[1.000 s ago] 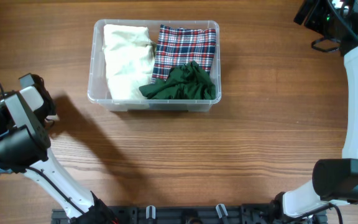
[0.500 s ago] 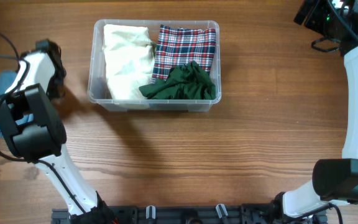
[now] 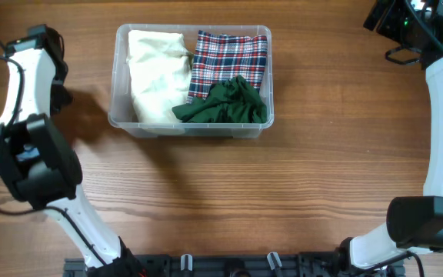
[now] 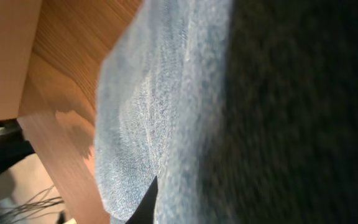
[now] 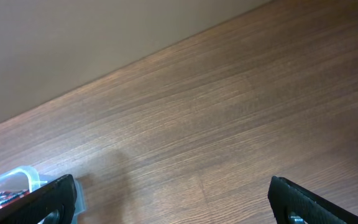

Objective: Pack container
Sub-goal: 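Grasp the blue denim cloth with the left gripper and lift it, then carry the denim cloth right over the bin's left side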

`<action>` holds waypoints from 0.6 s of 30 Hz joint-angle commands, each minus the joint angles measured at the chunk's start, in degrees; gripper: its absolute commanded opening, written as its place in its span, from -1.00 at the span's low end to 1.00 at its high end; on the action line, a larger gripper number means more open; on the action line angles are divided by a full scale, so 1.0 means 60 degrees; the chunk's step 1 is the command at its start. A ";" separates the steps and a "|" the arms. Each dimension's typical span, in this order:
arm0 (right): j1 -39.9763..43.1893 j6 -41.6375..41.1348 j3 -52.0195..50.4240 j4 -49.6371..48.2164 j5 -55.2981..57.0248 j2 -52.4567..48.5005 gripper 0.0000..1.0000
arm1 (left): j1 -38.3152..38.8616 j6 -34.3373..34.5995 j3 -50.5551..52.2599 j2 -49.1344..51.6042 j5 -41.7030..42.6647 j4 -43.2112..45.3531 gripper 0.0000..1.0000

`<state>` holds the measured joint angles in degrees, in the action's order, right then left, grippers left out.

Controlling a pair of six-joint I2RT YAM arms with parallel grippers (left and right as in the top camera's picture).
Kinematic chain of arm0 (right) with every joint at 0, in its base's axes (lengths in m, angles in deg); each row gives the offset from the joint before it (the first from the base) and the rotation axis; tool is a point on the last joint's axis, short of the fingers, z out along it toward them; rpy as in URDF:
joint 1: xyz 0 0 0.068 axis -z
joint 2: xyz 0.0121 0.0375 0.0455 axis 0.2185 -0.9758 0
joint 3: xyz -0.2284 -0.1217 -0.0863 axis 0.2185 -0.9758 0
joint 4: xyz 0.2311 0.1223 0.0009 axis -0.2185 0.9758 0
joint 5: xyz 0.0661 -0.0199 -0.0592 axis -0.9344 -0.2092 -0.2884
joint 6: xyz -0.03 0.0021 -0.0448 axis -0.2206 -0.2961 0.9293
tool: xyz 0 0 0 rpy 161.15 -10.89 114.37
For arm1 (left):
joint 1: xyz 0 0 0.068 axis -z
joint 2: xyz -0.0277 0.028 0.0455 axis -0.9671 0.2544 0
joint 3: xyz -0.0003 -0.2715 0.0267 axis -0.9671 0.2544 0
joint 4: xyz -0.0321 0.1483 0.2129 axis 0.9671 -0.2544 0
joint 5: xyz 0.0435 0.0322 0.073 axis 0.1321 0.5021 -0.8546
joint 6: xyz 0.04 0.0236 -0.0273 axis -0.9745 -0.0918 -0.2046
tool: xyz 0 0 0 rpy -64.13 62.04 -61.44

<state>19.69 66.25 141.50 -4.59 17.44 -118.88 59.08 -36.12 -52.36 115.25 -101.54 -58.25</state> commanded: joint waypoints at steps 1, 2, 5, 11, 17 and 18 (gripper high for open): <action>-0.0004 -0.0135 -0.0040 -0.0033 0.0131 -0.0029 1.00 | 0.0142 0.0291 -0.0437 -0.1373 0.0047 0.0036 -0.92; -0.0004 -0.0135 -0.0040 -0.0036 0.0131 -0.0029 0.99 | 0.0215 0.0251 -0.0437 -0.1574 0.0047 0.0036 -0.92; -0.0004 -0.0135 -0.0040 -0.0033 0.0131 -0.0029 0.99 | 0.0463 0.0222 -0.0437 -0.2044 0.0047 0.0033 -0.92; -0.0004 -0.0135 -0.0040 -0.0033 0.0131 -0.0029 0.99 | 0.1118 0.0222 -0.0437 -0.2896 0.0044 0.0040 -0.92; -0.0004 -0.0138 -0.0040 -0.0036 0.0131 -0.0029 0.99 | 0.1909 0.0193 -0.0546 -0.3716 0.0044 0.0036 -0.92; -0.0004 -0.0135 -0.0040 -0.0033 0.0131 -0.0029 1.00 | 0.2080 0.0193 -0.0623 -0.3869 0.0047 0.0036 -0.92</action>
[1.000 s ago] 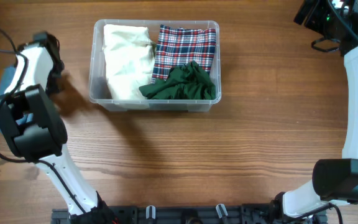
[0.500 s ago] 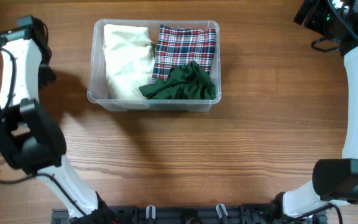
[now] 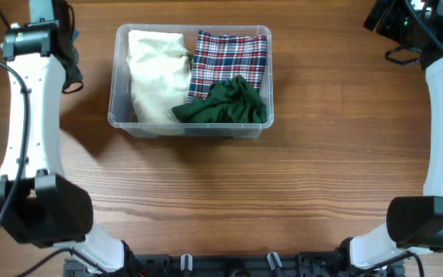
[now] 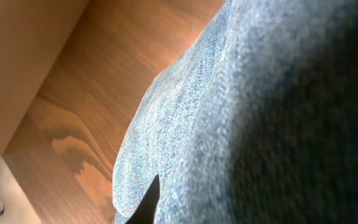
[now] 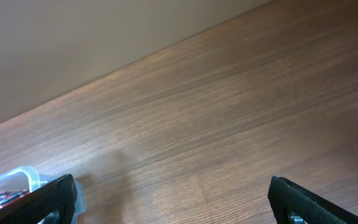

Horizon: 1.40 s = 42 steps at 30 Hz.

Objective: Pack container
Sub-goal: 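Carry the denim cloth right over the bin's left side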

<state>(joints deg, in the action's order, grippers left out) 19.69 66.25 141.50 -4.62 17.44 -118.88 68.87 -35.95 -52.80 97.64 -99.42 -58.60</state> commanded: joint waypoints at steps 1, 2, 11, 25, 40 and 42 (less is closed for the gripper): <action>-0.0004 -0.0135 -0.0040 -0.0029 0.0131 -0.0029 0.99 | 0.0681 0.0164 -0.0663 -0.1133 -0.0277 0.0098 -0.92; -0.0004 -0.0138 -0.0040 -0.0029 0.0131 -0.0029 1.00 | 0.0874 0.0160 -0.0776 -0.1293 -0.0208 0.0098 -0.92; -0.0004 -0.0135 -0.0040 -0.0029 0.0131 -0.0029 0.99 | 0.2463 -0.0317 -0.1417 -0.2506 0.3519 0.0867 -0.92; -0.0004 -0.0135 -0.0040 -0.0029 0.0131 -0.0029 1.00 | 0.2590 -0.0310 -0.1413 -0.2524 0.9905 0.1071 -0.92; -0.0004 -0.0135 -0.0040 -0.0029 0.0131 -0.0029 0.99 | 0.2575 -0.1144 -0.1413 -0.1413 1.1737 0.0758 -0.92; -0.0004 -0.0135 -0.0040 -0.0029 0.0131 -0.0029 0.99 | 0.2575 -0.1191 -0.1413 -0.1151 1.1868 0.0998 -0.92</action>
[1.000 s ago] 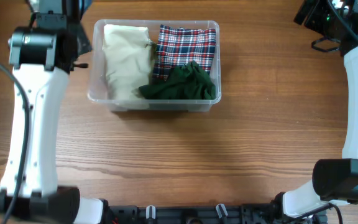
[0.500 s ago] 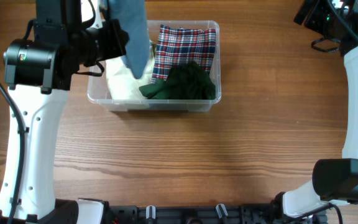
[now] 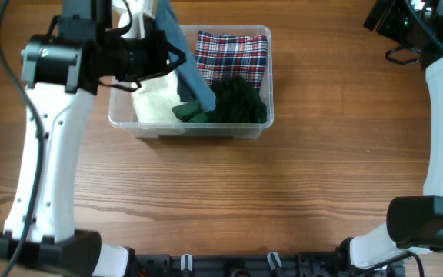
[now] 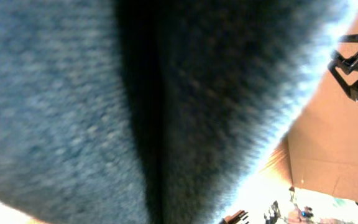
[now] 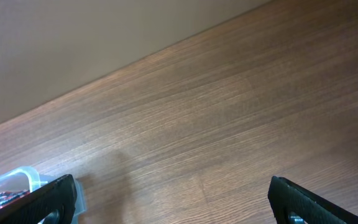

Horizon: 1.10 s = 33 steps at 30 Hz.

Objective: Pack container
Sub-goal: 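Carry the denim cloth right over the bin's left side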

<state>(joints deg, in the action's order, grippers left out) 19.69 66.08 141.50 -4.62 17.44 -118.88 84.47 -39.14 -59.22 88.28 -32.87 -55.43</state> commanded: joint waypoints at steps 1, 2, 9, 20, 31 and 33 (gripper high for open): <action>-0.0004 -0.0106 -0.0040 -0.0029 0.0131 -0.0029 1.00 | -0.0026 -0.0790 -0.0342 0.0568 0.0831 0.0605 -0.92; -0.0004 -0.0106 -0.0040 -0.0029 0.0131 -0.0029 1.00 | -0.0026 -0.0816 -0.0342 0.0772 0.0882 0.0769 -0.92; -0.0004 -0.0106 -0.0040 -0.0029 0.0131 -0.0029 0.99 | -0.0026 -0.1140 -0.0342 0.1865 0.1523 0.1563 -0.92; -0.0004 -0.0109 -0.0040 -0.0029 0.0131 -0.0029 0.99 | -0.0521 -0.2069 -0.0342 0.2517 0.1126 0.0889 -0.92; -0.0004 -0.0106 -0.0040 -0.0029 0.0131 -0.0029 0.99 | -0.1927 -0.2816 -0.0331 0.2616 -0.1151 -0.1118 -0.92; -0.0004 -0.0106 -0.0040 -0.0029 0.0131 -0.0029 0.99 | -0.2051 -0.2812 -0.0331 0.2674 -0.1577 -0.1246 -0.92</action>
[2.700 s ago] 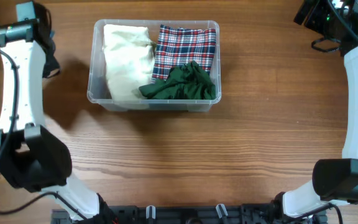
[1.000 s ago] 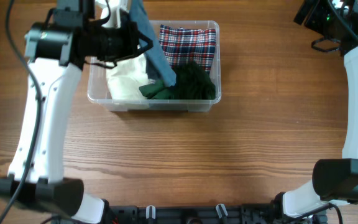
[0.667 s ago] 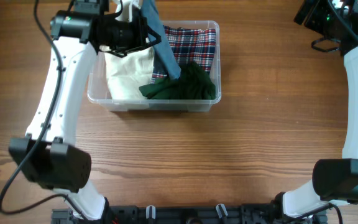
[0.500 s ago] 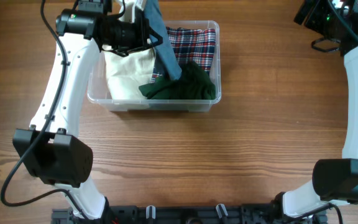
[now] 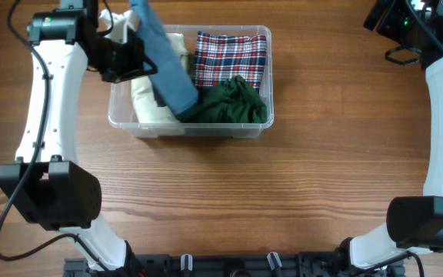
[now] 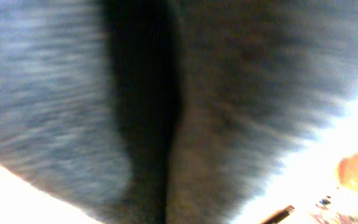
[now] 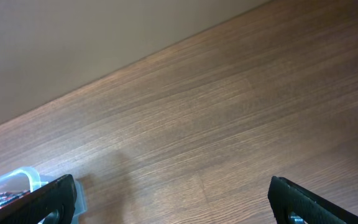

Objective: Pack container
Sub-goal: 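Carry the denim cloth right over the bin's left side, then lower the denim cloth onto the cream cloth in the bin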

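A clear plastic container (image 5: 256, 32) stands at the back middle of the table. It holds a cream cloth (image 5: 146, 92), a plaid cloth (image 5: 229, 54) and a green cloth (image 5: 233, 104). A blue denim garment (image 5: 168, 69) hangs from my left gripper (image 5: 138, 42), which is shut on it over the container's left half. The garment's lower end rests between the cream and green cloths. In the left wrist view the blurred denim garment (image 6: 73, 93) fills the frame and hides the fingers. My right gripper (image 7: 179, 205) stands open over bare table at the far right back.
The wooden table (image 5: 283, 192) stretches in front of and to the right of the container. The right wrist view shows one container corner (image 7: 23, 176) at the lower left and a plain wall beyond the table's back edge.
My left gripper has moved left and lower over the container's left edge, the denim still in it. The garment's lower end lies inside the container. The right arm has not moved.
My left gripper was beside the table's left edge with denim filling its view. Then it stood at the back left, next to the container. Then it was high over the container with the denim hanging into it, and now sits lower at the left wall.
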`<action>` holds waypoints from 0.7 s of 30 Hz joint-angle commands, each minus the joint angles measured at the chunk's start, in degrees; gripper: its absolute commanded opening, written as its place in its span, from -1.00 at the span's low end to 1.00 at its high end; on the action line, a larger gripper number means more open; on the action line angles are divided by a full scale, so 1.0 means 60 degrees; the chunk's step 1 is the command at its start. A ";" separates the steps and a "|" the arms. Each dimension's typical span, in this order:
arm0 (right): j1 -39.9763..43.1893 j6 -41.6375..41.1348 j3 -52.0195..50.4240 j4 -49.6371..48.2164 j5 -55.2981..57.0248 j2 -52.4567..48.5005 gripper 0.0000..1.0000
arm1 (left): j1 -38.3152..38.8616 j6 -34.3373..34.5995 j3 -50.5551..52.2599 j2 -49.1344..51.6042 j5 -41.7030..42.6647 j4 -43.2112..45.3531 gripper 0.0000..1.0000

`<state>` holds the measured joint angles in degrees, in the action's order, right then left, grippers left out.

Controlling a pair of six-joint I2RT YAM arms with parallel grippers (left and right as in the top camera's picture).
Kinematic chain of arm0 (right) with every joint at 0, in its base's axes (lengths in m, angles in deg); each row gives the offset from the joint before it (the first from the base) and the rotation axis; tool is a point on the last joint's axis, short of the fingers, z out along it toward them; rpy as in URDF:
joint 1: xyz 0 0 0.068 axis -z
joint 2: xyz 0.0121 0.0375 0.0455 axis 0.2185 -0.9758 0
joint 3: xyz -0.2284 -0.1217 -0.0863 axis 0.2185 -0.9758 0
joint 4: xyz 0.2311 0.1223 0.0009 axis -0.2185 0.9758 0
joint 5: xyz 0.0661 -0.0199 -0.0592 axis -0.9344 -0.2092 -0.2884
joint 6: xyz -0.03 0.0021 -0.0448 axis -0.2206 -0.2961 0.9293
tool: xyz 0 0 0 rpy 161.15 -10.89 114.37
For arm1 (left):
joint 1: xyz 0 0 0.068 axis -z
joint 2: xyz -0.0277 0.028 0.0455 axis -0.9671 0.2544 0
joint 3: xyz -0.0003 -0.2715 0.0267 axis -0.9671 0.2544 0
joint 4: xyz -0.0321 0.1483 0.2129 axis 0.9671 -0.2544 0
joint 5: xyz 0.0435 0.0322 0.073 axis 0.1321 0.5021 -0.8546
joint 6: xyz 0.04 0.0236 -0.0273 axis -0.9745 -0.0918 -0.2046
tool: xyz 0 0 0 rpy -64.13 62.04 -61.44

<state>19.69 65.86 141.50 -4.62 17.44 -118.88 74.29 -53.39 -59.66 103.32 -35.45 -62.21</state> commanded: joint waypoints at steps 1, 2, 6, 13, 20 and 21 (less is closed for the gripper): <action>-0.0004 -0.0069 -0.0040 -0.0029 0.0131 -0.0029 0.99 | -0.0437 -0.0433 -0.0255 0.0277 -0.1774 -0.0255 -0.92; -0.0004 -0.0069 -0.0040 -0.0033 0.0131 -0.0029 0.99 | -0.0448 -0.0433 -0.0255 0.0353 -0.2004 -0.0313 -0.92; -0.0004 -0.0069 -0.0040 -0.0029 0.0131 -0.0029 0.99 | -0.0437 -0.0401 -0.0255 0.0947 -0.2892 -0.0590 -0.92; -0.0004 -0.0073 -0.0040 -0.0029 0.0131 -0.0029 0.99 | -0.0375 -0.0393 -0.0299 0.1122 -0.3002 -0.0452 -0.92; -0.0004 -0.0073 -0.0040 -0.0029 0.0131 -0.0029 1.00 | -0.0175 -0.0251 -0.1151 0.1115 -0.3064 -0.0805 -0.92; -0.0004 -0.0069 -0.0040 -0.0033 0.0131 -0.0029 0.99 | -0.0120 -0.0251 -0.1333 0.1115 -0.3064 -0.0882 -0.92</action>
<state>19.69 65.86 141.50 -4.59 17.44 -118.88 72.28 -54.42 -62.46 109.09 -51.55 -66.78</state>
